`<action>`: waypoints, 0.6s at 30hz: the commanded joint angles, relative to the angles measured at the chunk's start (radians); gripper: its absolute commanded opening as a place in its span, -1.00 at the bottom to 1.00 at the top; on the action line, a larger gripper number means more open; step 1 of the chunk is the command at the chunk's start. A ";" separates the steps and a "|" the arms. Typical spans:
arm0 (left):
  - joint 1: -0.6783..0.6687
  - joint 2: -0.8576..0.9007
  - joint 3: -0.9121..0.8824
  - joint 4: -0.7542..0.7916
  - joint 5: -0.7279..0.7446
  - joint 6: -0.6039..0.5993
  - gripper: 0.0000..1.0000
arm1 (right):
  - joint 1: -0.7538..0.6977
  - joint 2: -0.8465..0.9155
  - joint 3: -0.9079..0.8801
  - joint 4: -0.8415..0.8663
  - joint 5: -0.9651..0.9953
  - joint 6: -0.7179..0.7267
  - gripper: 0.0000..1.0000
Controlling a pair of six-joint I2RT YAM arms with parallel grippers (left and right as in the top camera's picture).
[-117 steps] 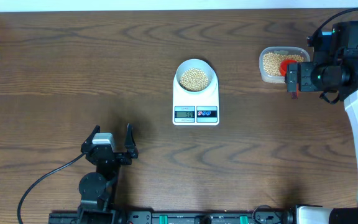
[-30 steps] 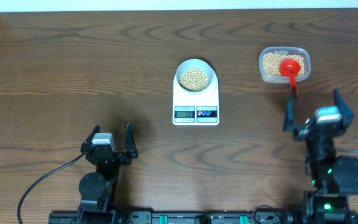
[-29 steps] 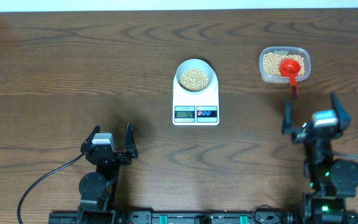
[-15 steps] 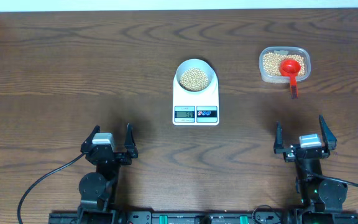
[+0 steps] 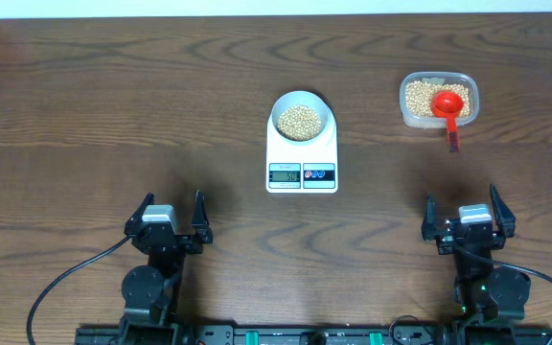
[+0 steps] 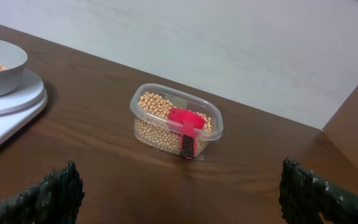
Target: Scoop item into bowl and weigh 50g on scale
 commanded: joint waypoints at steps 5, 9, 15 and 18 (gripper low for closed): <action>0.005 -0.007 -0.026 -0.026 -0.024 0.014 0.80 | 0.005 -0.008 -0.001 -0.007 0.013 -0.003 0.99; 0.005 -0.007 -0.026 -0.026 -0.024 0.014 0.80 | 0.005 -0.008 -0.001 -0.006 0.009 0.061 0.98; 0.005 -0.007 -0.026 -0.026 -0.024 0.014 0.79 | 0.005 -0.007 -0.001 -0.008 0.075 0.179 0.99; 0.005 -0.007 -0.026 -0.026 -0.024 0.014 0.80 | 0.005 -0.007 -0.001 -0.008 0.076 0.175 0.98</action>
